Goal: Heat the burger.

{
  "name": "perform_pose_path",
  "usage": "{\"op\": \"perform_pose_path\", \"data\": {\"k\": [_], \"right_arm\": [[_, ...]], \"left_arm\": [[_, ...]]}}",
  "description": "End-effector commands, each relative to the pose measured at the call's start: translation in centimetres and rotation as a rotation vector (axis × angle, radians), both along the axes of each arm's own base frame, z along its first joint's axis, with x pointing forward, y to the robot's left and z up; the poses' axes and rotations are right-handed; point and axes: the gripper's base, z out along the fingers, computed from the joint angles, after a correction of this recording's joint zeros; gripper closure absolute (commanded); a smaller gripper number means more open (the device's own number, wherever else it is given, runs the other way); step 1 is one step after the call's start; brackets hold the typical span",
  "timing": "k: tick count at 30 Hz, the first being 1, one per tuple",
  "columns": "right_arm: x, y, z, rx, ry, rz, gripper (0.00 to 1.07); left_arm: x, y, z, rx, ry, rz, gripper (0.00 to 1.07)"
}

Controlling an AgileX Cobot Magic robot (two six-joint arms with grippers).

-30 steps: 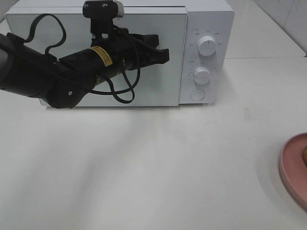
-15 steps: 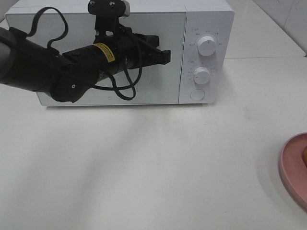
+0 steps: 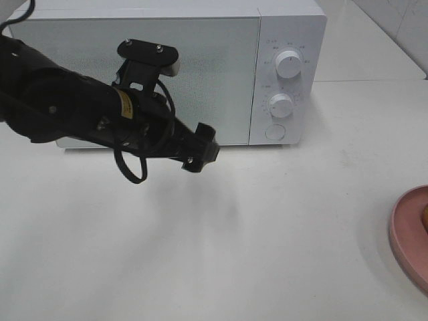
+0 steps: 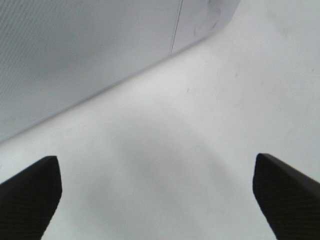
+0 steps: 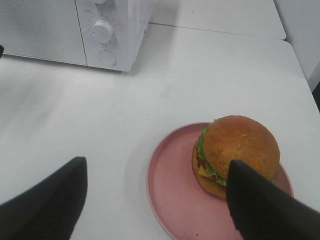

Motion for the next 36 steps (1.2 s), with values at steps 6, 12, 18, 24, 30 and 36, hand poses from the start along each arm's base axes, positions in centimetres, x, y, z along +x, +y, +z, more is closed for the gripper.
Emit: {"op": "perform_pose_path", "data": {"k": [6, 12, 18, 24, 30, 36], "right_arm": [[-0.3, 0.0, 0.0, 0.001, -0.032, -0.009, 0.31], [-0.3, 0.0, 0.0, 0.001, -0.032, -0.009, 0.31], [-0.3, 0.0, 0.0, 0.001, -0.032, -0.009, 0.31], [-0.3, 0.0, 0.0, 0.001, -0.032, -0.009, 0.31], [-0.3, 0.0, 0.0, 0.001, -0.032, -0.009, 0.31], [-0.3, 0.0, 0.0, 0.001, -0.032, -0.009, 0.31]], "left_arm": [[-3.1, 2.8, 0.8, 0.255, 0.272, 0.033, 0.06], [-5.1, 4.8, 2.3, 0.383, 0.408, 0.057, 0.06], [-5.6, 7.8, 5.2, 0.352, 0.441, 0.153, 0.06], [-5.0, 13.0, 8.2, 0.296, 0.422, 0.290, 0.06], [-5.6, 19.0, 10.5, 0.271, 0.422, 0.449, 0.06], [-7.1, 21.8, 12.3, 0.201, 0.404, 0.577, 0.06]]}}
